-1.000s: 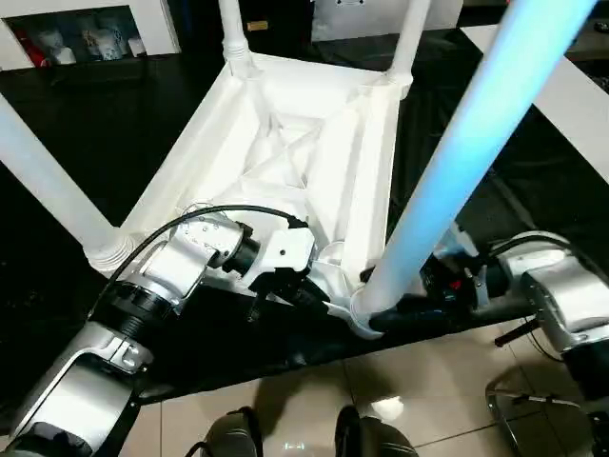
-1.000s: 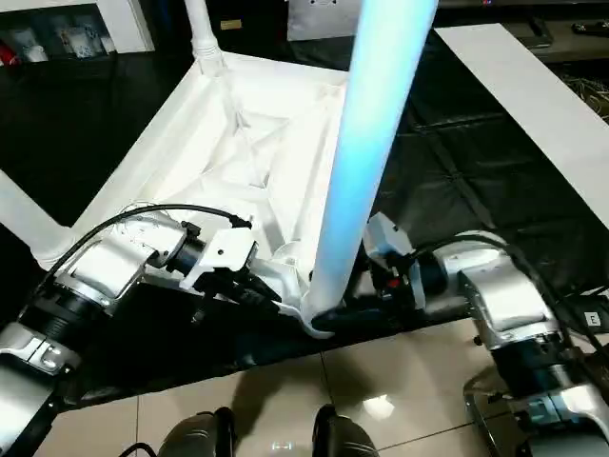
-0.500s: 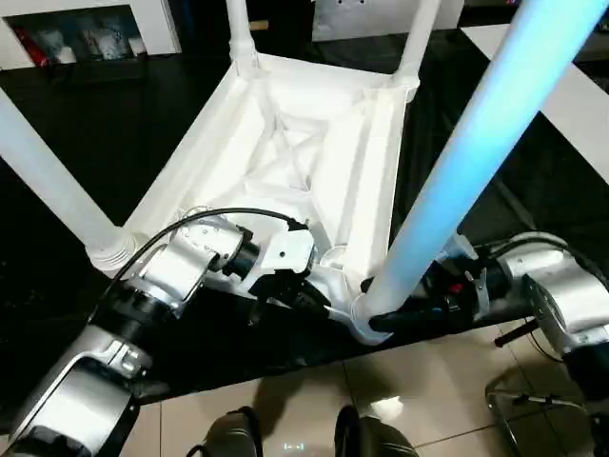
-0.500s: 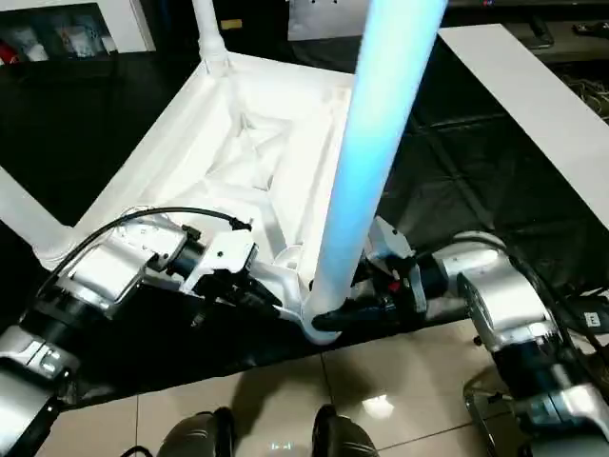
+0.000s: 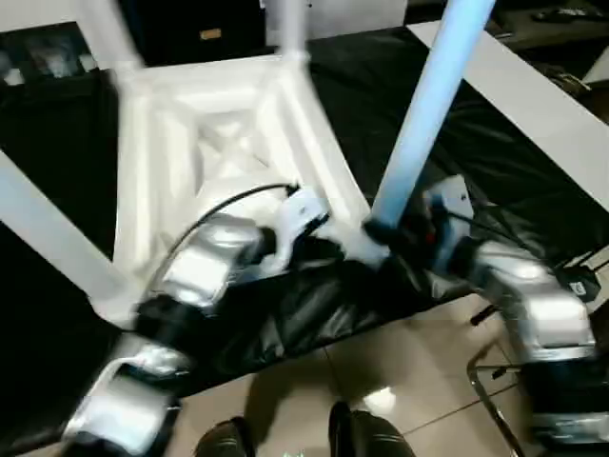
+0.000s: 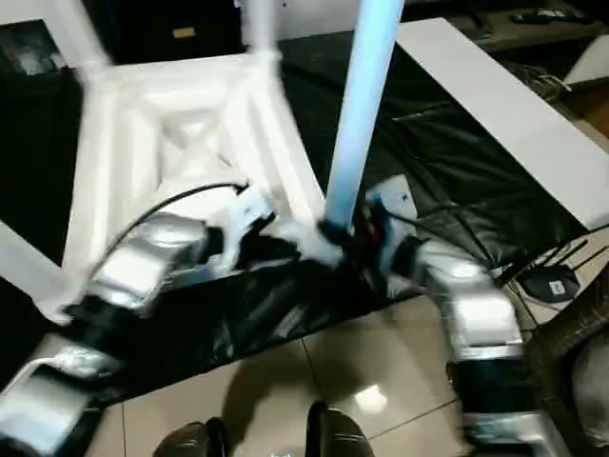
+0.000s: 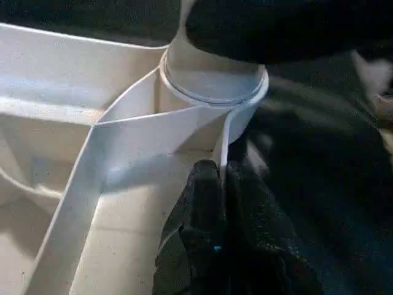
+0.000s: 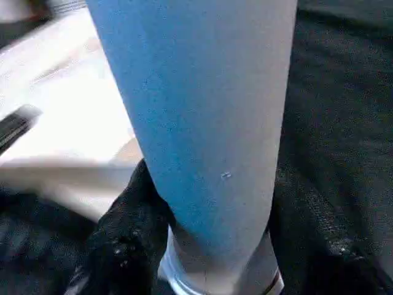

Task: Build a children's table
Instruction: Rotate leg to tighten

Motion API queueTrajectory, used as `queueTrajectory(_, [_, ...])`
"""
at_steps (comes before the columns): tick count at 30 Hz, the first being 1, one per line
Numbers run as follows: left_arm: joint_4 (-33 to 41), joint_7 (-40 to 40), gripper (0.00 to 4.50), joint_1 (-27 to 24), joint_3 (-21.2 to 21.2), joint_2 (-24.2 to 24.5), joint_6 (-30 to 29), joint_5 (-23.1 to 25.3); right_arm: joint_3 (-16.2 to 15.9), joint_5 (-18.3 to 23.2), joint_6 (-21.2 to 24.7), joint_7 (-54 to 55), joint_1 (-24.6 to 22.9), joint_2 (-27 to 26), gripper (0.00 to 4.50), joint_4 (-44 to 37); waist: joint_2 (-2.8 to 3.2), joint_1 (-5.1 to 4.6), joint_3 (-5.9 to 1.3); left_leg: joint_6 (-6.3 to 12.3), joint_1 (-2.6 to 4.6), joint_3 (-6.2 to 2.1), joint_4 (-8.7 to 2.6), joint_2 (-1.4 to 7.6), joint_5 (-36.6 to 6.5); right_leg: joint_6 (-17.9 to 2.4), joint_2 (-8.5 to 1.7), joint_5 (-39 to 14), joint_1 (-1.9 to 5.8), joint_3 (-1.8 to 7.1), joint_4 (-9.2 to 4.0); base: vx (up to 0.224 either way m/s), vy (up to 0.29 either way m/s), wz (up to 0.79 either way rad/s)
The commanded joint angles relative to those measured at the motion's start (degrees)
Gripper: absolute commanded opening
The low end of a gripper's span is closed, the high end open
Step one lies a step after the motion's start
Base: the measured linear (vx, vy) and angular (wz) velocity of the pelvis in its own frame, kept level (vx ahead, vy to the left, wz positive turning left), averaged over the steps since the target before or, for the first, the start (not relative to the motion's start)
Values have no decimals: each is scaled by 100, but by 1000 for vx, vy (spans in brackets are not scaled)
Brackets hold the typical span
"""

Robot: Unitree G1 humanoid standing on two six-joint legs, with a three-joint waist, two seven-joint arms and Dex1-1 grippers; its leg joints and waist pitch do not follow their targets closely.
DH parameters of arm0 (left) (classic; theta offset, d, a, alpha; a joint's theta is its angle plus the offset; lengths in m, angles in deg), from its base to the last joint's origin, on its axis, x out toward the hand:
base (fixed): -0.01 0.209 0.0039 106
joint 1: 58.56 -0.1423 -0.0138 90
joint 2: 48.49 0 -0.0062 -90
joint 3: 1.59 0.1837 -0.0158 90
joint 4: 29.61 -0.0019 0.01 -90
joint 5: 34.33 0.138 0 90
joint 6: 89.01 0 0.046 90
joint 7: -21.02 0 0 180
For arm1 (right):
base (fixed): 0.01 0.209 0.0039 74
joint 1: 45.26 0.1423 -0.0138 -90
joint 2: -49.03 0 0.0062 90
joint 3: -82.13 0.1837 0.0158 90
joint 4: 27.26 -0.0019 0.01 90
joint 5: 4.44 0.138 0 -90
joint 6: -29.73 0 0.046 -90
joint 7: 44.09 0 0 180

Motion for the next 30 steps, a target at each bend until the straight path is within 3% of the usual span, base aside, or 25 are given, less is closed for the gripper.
queueTrajectory(1, [-203,-527,0,96,81,-743,146,-265,-433,132,265,620,120,-763,200,367,-110,41,-378,489,22,-165,-337,178,-894,-447,-458,-3233,297,255,-614,0,0,0])
queueTrajectory(4, [-293,-781,0,173,127,-889,239,-108,-286,17,119,1084,214,-1026,200,522,-90,47,-406,552,23,-153,-344,199,-814,-559,-448,-2769,305,275,-563,0,0,0])
queueTrajectory(5, [-293,-856,0,195,144,-934,247,-57,-283,-111,-9,1275,229,-1097,255,532,-77,57,-416,591,32,-145,-340,214,-754,-643,-445,-2456,310,285,-533,0,0,0])
queueTrajectory(7, [-283,-887,0,213,169,-933,280,14,-261,-191,-151,1383,209,-1162,269,498,-72,65,-434,669,7,-136,-335,217,-606,-845,-446,-1848,351,295,-465,0,0,0])
queueTrajectory(9, [-278,-783,0,201,201,-826,390,61,-222,-208,-257,1353,146,-1122,275,368,-70,71,-441,752,-10,-133,-328,211,-530,-952,-451,-1585,382,297,-435,0,0,0])
queueTrajectory(14, [-232,-341,0,99,269,-480,760,69,-55,-93,-446,1094,-9,-799,319,44,-73,112,-439,869,-5,-125,-329,223,-506,-986,-458,-1562,401,301,-434,0,0,0])
queueTrajectory(18, [-191,436,0,-31,262,38,1050,-30,-59,262,-625,-350,-542,252,364,-613,-86,191,-426,907,1,-121,-329,239,-576,-848,-467,-1773,412,315,-452,0,0,0])
queueTrajectory(21, [-197,567,0,-39,274,111,1139,-46,-36,315,-628,-541,-608,402,387,-667,-89,185,-437,923,-7,-121,-316,246,-518,-956,-461,-1653,408,307,-427,0,0,0])
queueTrajectory(23, [-276,1196,0,-19,385,478,1544,-119,103,587,-785,-1635,-905,1232,410,-780,-94,232,-428,962,7,-118,-306,239,-586,-899,-467,-1799,429,318,-451,0,0,0])
queueTrajectory(26, [-305,1714,0,-15,462,679,1835,-195,226,785,-896,-2241,-1028,1738,439,-756,-99,249,-428,1004,-14,-122,-304,243,-567,-941,-463,-1771,412,304,-434,0,0,0])
queueTrajectory(30, [-379,2400,0,28,626,921,2099,-219,402,1108,-847,-3179,-1184,2441,446,-711,-99,276,-454,1081,20,-121,-286,281,-476,-1060,-470,-1586,404,310,-394,0,0,0])
